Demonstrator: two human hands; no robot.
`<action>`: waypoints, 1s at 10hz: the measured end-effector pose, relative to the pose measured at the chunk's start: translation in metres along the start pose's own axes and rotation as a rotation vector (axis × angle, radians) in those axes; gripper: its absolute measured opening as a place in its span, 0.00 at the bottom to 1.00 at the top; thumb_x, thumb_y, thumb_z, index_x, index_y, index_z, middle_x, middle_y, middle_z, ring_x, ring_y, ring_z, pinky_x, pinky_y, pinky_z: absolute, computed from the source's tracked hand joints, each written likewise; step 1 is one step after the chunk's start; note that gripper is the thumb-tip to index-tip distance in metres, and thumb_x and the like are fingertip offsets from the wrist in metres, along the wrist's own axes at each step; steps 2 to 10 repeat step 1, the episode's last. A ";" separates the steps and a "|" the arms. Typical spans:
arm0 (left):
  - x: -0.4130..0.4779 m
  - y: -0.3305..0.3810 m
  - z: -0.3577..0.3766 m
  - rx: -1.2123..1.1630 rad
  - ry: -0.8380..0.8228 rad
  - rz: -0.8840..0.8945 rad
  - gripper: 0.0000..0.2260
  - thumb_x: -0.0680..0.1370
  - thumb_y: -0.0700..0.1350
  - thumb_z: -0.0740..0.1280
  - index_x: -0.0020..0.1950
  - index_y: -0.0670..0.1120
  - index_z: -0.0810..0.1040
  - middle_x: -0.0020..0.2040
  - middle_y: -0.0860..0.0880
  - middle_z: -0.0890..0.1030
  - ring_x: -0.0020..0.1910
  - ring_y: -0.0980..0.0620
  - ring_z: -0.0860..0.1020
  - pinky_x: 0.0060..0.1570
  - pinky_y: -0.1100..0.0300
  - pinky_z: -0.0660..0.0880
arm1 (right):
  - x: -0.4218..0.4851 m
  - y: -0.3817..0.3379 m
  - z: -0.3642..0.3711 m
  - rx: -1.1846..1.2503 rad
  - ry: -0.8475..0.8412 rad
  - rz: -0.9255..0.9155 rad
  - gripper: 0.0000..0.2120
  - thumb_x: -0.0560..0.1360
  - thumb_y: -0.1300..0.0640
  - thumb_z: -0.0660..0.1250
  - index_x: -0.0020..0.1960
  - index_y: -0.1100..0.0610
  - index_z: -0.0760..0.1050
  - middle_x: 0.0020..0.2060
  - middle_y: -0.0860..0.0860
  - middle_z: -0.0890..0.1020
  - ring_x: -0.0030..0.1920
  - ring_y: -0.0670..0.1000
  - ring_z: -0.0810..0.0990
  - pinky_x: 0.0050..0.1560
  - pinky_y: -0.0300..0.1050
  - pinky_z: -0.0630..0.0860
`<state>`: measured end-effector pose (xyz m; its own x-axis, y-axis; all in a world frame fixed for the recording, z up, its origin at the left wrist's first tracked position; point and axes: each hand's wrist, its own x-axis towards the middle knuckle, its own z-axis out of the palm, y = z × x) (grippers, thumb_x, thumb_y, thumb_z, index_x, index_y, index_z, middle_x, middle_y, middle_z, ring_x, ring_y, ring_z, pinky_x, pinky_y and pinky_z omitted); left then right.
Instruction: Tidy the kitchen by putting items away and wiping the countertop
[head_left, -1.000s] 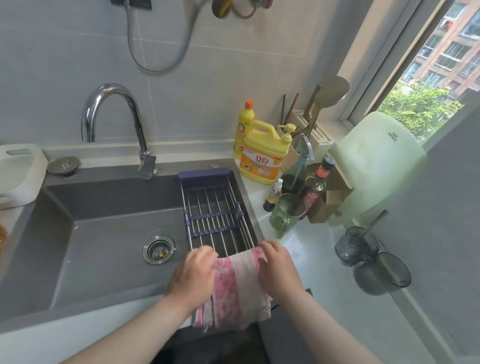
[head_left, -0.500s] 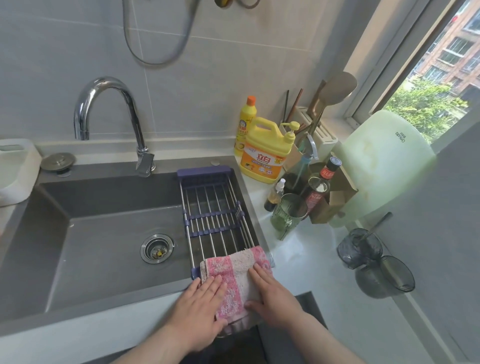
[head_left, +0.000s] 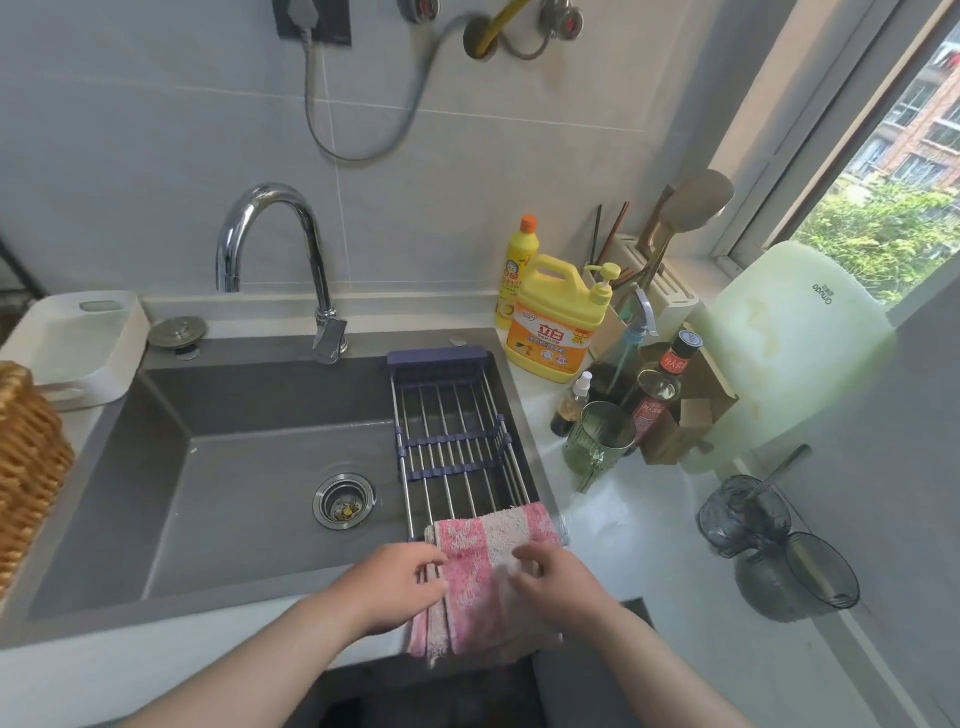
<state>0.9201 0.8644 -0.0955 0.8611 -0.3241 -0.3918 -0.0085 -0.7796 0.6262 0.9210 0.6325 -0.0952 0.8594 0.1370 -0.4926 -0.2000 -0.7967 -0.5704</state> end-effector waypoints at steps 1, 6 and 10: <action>-0.004 -0.008 -0.030 -0.096 0.105 -0.043 0.22 0.73 0.57 0.64 0.66 0.55 0.75 0.65 0.57 0.76 0.65 0.57 0.73 0.66 0.58 0.69 | 0.003 -0.026 -0.021 0.257 0.011 0.066 0.18 0.80 0.55 0.64 0.68 0.58 0.74 0.61 0.50 0.80 0.60 0.50 0.78 0.64 0.46 0.75; -0.004 -0.008 -0.030 -0.096 0.105 -0.043 0.22 0.73 0.57 0.64 0.66 0.55 0.75 0.65 0.57 0.76 0.65 0.57 0.73 0.66 0.58 0.69 | 0.003 -0.026 -0.021 0.257 0.011 0.066 0.18 0.80 0.55 0.64 0.68 0.58 0.74 0.61 0.50 0.80 0.60 0.50 0.78 0.64 0.46 0.75; -0.004 -0.008 -0.030 -0.096 0.105 -0.043 0.22 0.73 0.57 0.64 0.66 0.55 0.75 0.65 0.57 0.76 0.65 0.57 0.73 0.66 0.58 0.69 | 0.003 -0.026 -0.021 0.257 0.011 0.066 0.18 0.80 0.55 0.64 0.68 0.58 0.74 0.61 0.50 0.80 0.60 0.50 0.78 0.64 0.46 0.75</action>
